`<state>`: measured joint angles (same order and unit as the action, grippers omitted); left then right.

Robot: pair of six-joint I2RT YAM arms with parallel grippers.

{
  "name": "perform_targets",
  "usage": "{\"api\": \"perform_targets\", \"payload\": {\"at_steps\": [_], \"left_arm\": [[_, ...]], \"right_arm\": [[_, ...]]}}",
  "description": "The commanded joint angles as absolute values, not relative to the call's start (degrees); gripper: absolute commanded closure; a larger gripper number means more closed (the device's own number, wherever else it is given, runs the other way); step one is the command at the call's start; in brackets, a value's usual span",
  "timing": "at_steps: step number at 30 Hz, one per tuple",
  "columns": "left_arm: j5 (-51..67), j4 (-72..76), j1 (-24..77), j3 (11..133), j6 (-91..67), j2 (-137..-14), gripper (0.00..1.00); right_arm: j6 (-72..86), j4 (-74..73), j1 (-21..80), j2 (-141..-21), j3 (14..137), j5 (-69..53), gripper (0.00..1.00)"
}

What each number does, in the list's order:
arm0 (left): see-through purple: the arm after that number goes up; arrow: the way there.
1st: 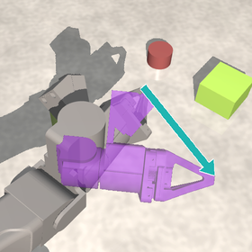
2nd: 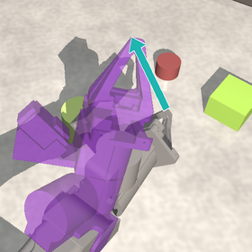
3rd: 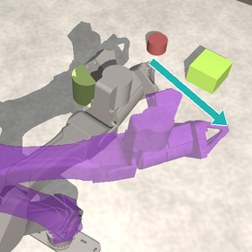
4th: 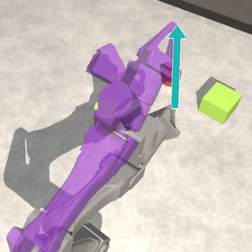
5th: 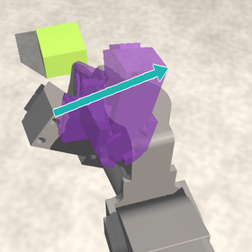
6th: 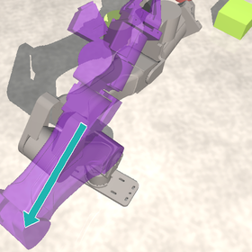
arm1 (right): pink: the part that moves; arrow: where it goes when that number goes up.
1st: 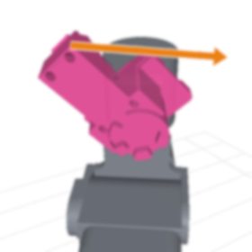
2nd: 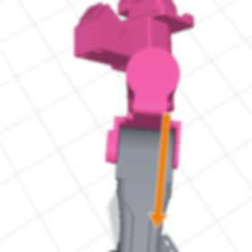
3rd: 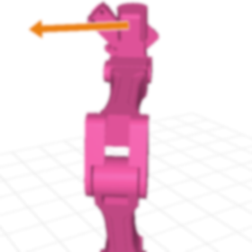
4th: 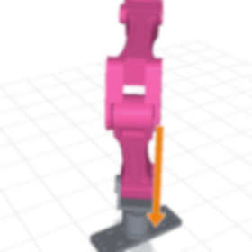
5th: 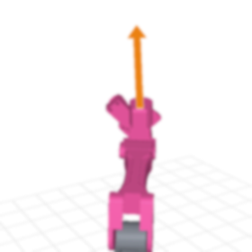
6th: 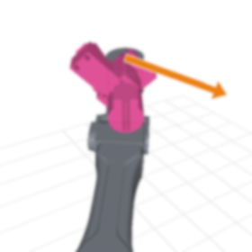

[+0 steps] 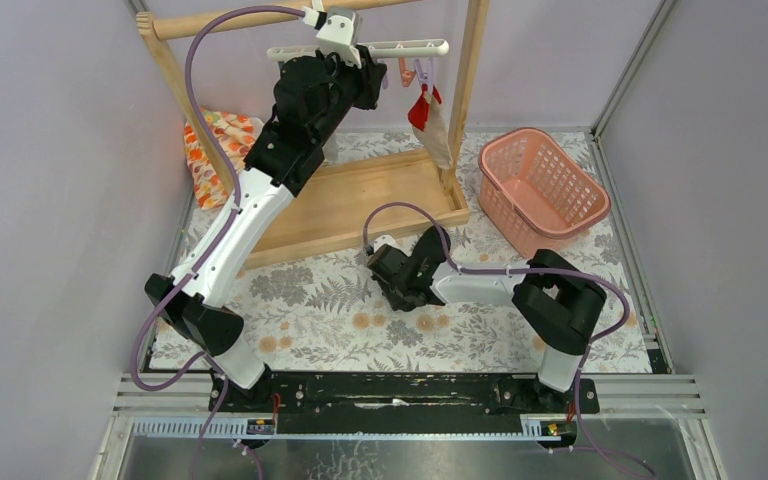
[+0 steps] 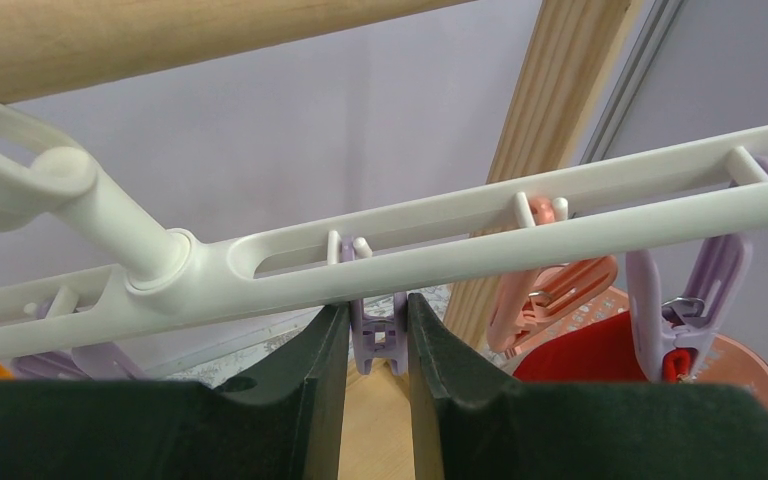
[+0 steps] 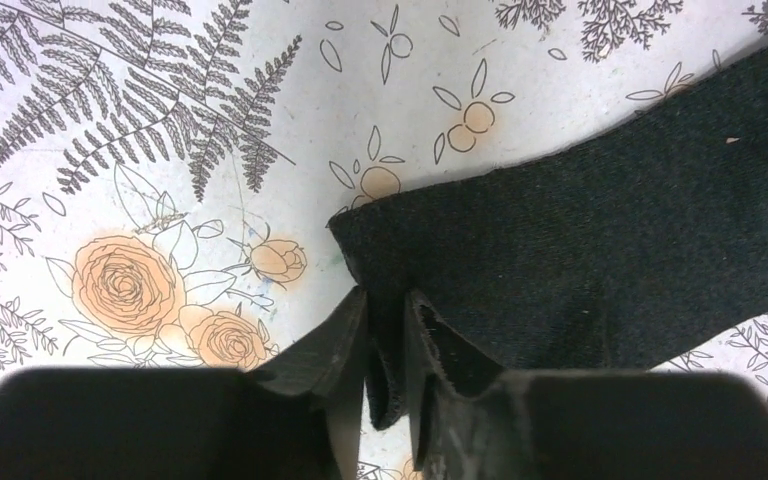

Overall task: Clip the socks to the hanger
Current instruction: Pick up the sock at the center of the board.

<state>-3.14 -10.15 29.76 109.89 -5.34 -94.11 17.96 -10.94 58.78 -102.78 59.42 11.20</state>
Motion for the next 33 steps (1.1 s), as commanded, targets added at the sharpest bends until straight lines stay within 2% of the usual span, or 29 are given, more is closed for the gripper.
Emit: {"api": "perform_targets", "payload": {"at_steps": [1, 3, 4, 11, 18, 25, 33], "left_arm": [[-2.0, -9.5, 31.2, 109.5, -3.7, -92.5, 1.0], [-2.2, -9.4, 31.2, 109.5, -3.5, -92.5, 1.0], [-2.2, -9.4, 31.2, 109.5, -3.4, -92.4, 1.0], [-2.8, -9.4, 31.2, 109.4, -3.0, -92.2, 1.0], [-2.2, -9.4, 31.2, 109.5, -3.6, -91.9, 1.0], [-1.1, -9.3, 31.2, 109.6, -4.4, -91.6, 1.0], [1.5, -8.7, 31.1, 109.3, -6.0, -91.4, 1.0]], "right_arm": [[18.7, -12.4, 58.8, -105.9, 57.5, 8.0, 0.83], [18.8, -12.8, 58.8, -106.1, 57.5, 8.8, 0.96], [18.9, -13.1, 58.8, -106.1, 57.6, 9.0, 1.0], [19.9, -13.3, 58.6, -98.9, 56.6, 10.5, 1.0], [17.4, -11.6, 56.9, -77.3, 54.1, 7.7, 1.0], [13.7, -11.7, 49.9, -63.0, 55.0, -6.0, 1.0], [14.3, -4.8, 43.8, -62.0, 60.8, -26.2, 1.0]]}}
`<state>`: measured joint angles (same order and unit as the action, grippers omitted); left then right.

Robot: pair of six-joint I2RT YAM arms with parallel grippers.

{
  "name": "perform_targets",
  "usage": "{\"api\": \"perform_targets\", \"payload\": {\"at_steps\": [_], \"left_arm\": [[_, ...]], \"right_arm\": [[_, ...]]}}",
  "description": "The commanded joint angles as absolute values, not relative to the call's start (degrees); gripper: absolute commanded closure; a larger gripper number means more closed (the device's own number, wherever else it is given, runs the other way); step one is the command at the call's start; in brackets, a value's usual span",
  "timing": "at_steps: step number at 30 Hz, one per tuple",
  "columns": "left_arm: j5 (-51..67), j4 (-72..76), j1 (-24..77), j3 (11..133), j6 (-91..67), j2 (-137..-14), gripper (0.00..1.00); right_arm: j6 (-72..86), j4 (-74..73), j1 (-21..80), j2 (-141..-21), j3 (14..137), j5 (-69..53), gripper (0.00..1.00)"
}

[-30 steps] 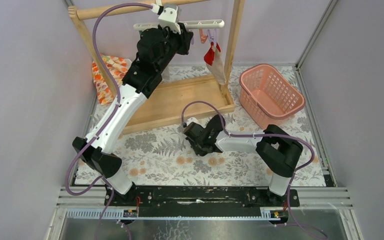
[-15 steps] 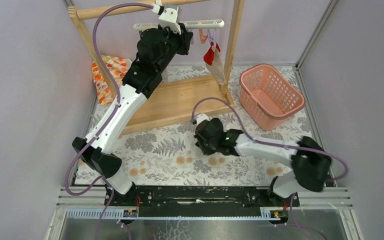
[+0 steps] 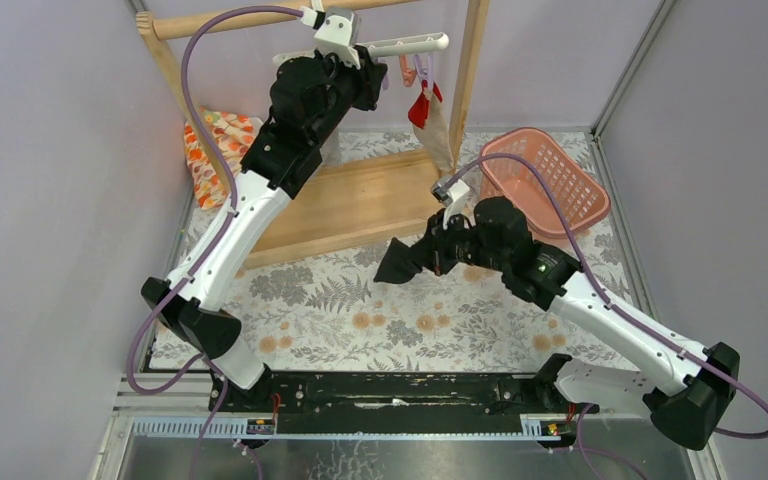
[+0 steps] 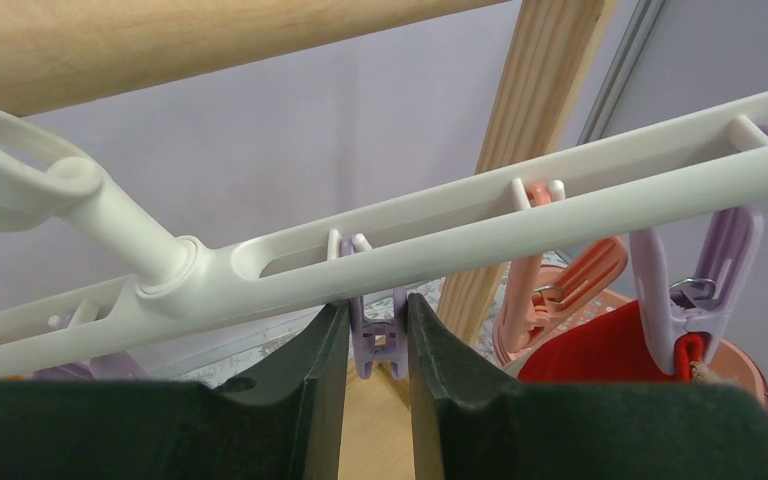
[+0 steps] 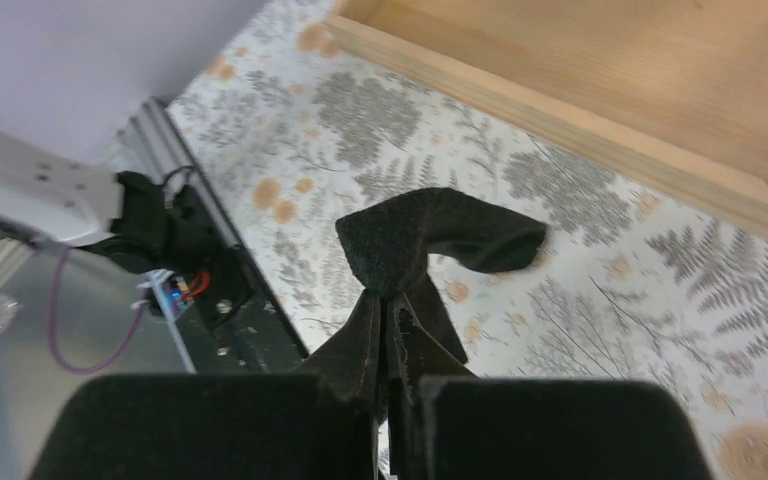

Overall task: Clip the socks to the hanger
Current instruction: Pick up the sock at the center of the board, then clamp the sock onto the hanger.

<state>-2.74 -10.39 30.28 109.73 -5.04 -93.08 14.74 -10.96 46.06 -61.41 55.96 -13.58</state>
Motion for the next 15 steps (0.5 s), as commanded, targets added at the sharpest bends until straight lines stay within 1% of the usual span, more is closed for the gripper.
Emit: {"api": "perform_targets", "payload": {"at_steps": [1, 8, 13, 15], "left_arm": [[1.7, -8.6, 31.2, 109.2, -6.0, -91.3, 1.0], [2.7, -8.3, 31.3, 109.0, -6.2, -90.8, 1.0], [3.0, -8.1, 31.3, 108.7, -6.4, -90.4, 1.0], [3.2, -8.0, 31.3, 108.8, -6.6, -90.3, 1.0]], "right_arm": [[15.2, -2.9, 43.2, -62.6, 61.5, -28.6, 1.0], [28.2, 15.9, 37.9, -68.9, 64.7, -45.9, 1.0], [39.0, 27.7, 33.7, -72.7, 68.0, -50.5, 1.0], [45.5, 35.7, 32.0, -74.2, 68.9, -51.6, 1.0]]}}
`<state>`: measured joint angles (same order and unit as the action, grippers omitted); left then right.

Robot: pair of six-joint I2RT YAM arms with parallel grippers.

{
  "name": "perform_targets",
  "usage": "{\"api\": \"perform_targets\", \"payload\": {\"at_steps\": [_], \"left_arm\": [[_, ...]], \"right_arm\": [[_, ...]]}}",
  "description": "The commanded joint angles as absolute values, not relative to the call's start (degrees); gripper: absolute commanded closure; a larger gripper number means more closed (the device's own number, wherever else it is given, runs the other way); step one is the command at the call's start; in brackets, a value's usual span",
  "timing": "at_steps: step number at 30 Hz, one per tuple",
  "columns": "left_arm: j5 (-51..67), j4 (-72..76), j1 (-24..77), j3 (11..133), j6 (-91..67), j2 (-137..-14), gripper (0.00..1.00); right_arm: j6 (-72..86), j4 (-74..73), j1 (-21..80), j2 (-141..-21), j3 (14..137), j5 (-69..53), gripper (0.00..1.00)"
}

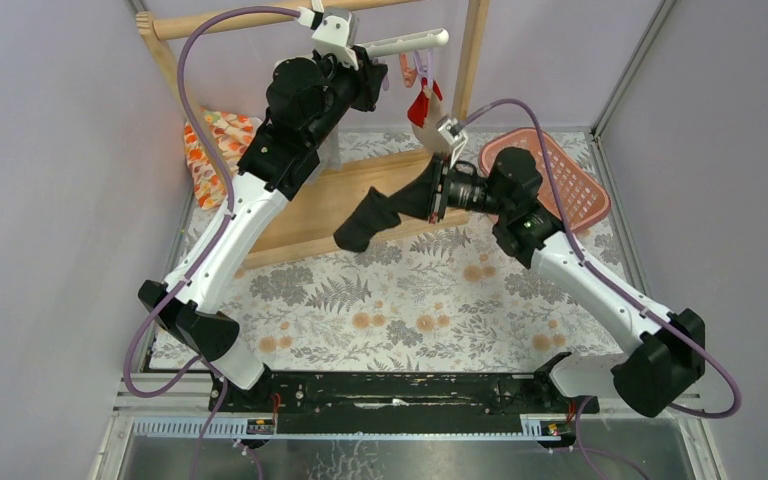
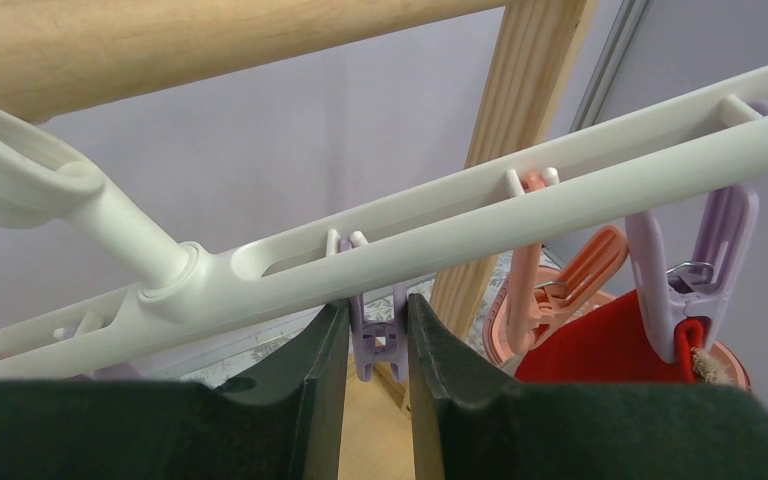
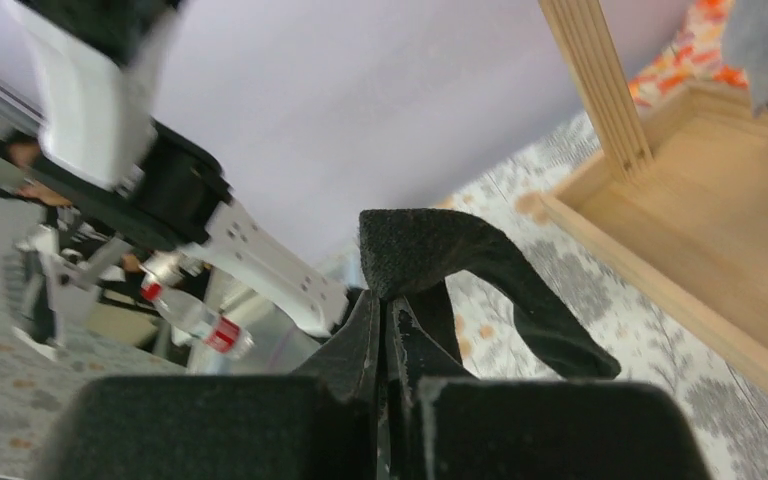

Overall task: Clip the socks to the hanger
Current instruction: Clamp the sock onto the hanger.

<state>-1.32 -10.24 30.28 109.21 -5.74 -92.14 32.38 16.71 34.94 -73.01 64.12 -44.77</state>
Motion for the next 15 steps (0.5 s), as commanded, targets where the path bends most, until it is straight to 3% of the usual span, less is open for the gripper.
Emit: {"api": "perform_targets", "payload": {"at_steps": [1, 5, 15], "left_arm": [[3.3, -8.0, 31.3, 108.8, -6.7, -90.3, 1.0], [4.3, -8.2, 31.3, 109.1, -7.6, -90.1, 1.0], [6.9, -8.7, 31.4, 109.7, -9.4, -90.4, 1.0]], "right_arm": [[48.8, 39.6, 31.3, -75.0, 69.4, -52.1, 1.0], [58.1, 51.0, 30.0, -78.4, 71.7, -51.9, 1.0], [68.5, 62.9, 28.0, -86.4, 73.3, -46.0, 1.0]]}}
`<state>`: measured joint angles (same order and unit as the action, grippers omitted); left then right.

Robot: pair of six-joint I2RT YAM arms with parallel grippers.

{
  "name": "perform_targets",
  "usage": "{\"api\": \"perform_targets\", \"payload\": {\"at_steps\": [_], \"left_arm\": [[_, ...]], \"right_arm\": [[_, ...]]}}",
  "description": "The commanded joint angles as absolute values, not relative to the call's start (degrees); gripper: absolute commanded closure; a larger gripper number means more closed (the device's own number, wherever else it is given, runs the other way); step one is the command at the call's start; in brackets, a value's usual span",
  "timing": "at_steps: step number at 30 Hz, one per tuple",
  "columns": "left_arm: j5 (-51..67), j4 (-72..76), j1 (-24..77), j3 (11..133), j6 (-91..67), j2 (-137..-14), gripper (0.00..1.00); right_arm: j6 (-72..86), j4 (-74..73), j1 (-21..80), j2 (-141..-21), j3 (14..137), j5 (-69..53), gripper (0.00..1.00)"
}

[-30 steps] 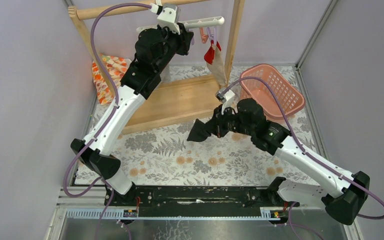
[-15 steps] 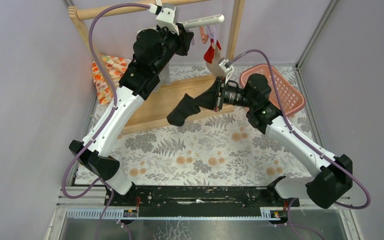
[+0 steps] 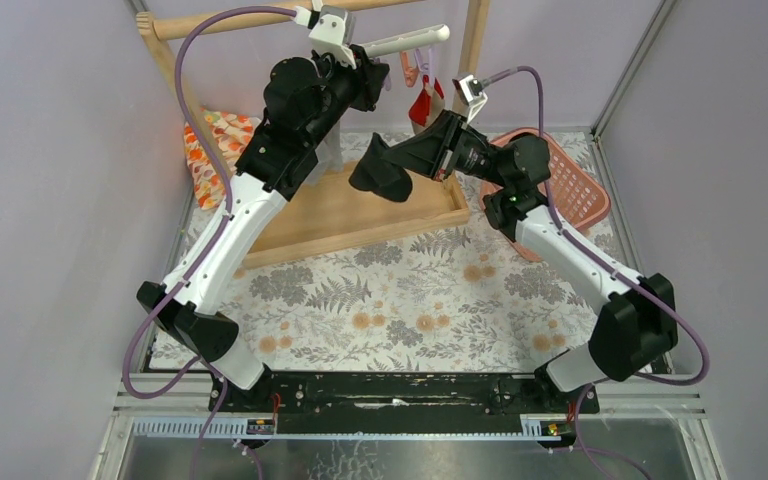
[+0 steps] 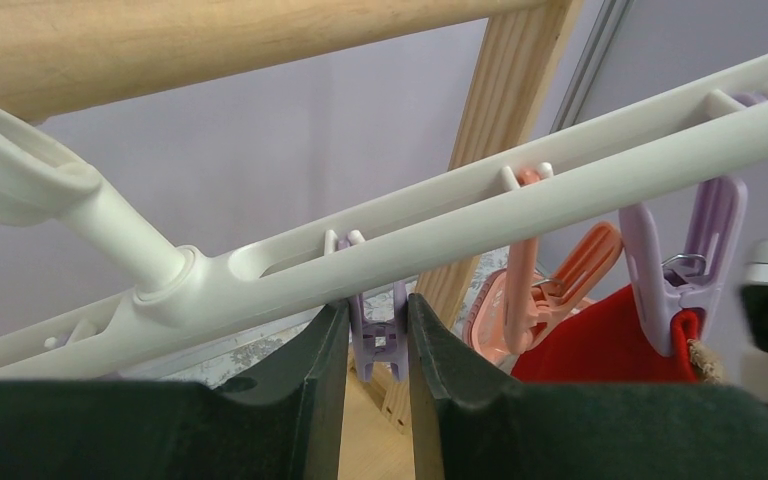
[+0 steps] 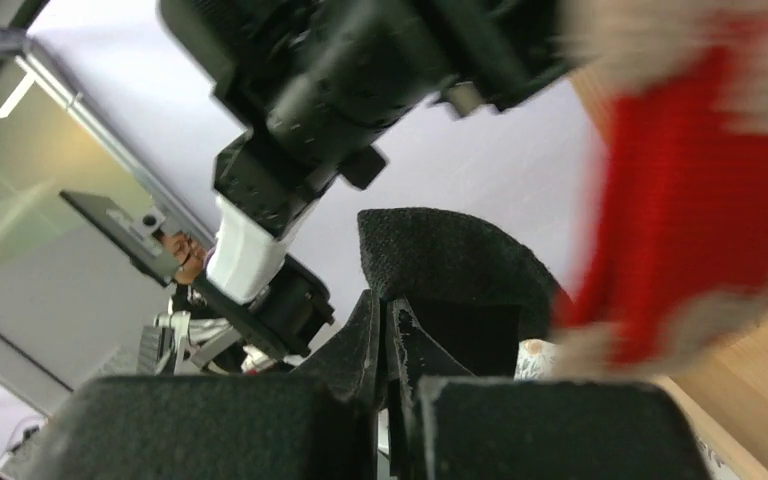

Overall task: Clip the socks to the hanger
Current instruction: Clamp the sock onto the hanger.

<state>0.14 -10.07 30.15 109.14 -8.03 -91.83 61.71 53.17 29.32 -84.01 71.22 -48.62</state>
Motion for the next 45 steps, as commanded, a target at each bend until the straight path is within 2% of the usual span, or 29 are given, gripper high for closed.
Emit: {"api": "perform_targets", "payload": {"at_steps": [1, 7, 10, 27, 45], "left_arm": [[6.9, -8.8, 31.4, 109.7, -9.4, -90.5, 1.0], [6.3, -8.8, 31.5, 109.9, -9.1, -91.1, 1.0], [6.6, -8.6, 31.6, 110.0, -9.3, -91.7, 1.0], [8.7, -9.6, 31.7, 111.3, -10.4, -91.4, 1.0], [10.6, -11.7, 32.0, 113.2, -10.6, -92.9, 1.0]], "right_arm": [[67.0, 61.1, 28.0, -86.4, 73.3, -44.8, 1.0], [33.7, 27.6, 32.5, -78.0, 75.4, -29.4, 1.0], [25.1, 22.7, 36.0, -75.5, 76.0, -23.8, 1.0], [12.9, 27.2, 39.1, -79.1, 73.6, -10.6, 1.0], [0.6, 25.4, 40.8, -81.7, 78.8, -0.8, 1.0]]}}
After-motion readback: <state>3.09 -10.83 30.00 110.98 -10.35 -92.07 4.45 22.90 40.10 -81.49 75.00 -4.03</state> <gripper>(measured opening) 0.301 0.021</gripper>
